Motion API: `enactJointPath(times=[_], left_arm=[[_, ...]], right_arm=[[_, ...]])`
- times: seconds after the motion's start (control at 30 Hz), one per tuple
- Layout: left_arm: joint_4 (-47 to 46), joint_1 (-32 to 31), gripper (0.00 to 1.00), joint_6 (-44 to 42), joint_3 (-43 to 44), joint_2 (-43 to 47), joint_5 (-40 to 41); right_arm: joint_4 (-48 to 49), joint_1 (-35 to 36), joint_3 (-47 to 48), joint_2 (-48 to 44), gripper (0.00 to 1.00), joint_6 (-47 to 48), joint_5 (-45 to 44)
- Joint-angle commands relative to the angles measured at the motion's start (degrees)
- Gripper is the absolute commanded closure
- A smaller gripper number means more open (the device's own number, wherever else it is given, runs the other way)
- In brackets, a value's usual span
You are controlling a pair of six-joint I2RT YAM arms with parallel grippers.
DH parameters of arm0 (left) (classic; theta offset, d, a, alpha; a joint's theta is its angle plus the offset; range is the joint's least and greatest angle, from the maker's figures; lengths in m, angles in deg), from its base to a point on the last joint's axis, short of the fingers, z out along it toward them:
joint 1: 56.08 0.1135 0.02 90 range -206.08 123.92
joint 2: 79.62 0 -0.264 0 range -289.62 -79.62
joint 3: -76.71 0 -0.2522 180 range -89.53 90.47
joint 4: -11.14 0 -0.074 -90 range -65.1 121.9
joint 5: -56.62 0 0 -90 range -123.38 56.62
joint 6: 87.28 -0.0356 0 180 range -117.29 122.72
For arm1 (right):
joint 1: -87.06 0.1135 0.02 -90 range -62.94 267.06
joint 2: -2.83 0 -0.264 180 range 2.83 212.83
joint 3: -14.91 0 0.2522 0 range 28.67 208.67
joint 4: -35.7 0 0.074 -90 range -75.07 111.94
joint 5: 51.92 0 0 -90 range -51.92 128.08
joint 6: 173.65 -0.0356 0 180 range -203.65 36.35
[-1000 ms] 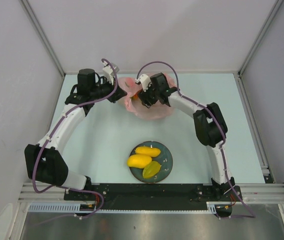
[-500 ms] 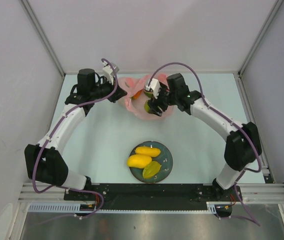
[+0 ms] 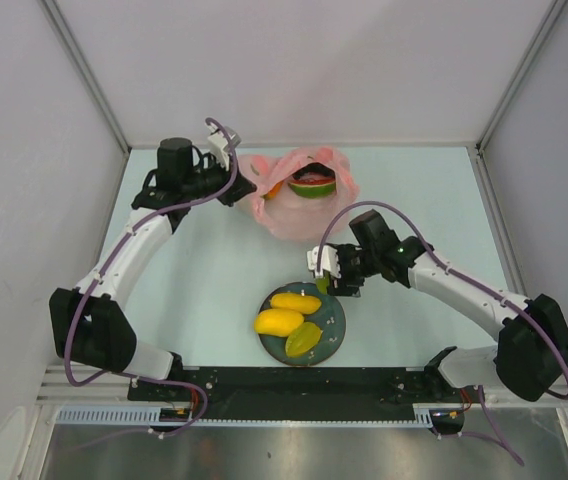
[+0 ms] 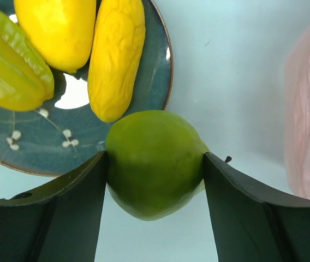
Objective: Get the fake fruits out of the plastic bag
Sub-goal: Place the fake fruit on the plate.
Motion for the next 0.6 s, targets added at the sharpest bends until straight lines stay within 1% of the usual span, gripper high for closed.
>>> enactJointPath(times=[0.0, 0.4, 0.57], left_arm=[[-1.10, -0.48, 1.00, 0.14, -0.57, 1.33, -1.24], [0.22, -0.65, 0.99, -0.03, -1.71, 2.12, -1.24], [-0.04, -0.57, 1.00, 0.14, -2.24, 2.56, -0.98]], right_arm=[[0.59, 0.25, -0.54, -1.66, 0.76, 6.13, 1.71], [-9.87, 1.04, -1.77, -1.22, 0.74, 25.19, 7.33], [-12.16, 1.75, -1.69, -0.08, 0.75, 27.93, 8.48]])
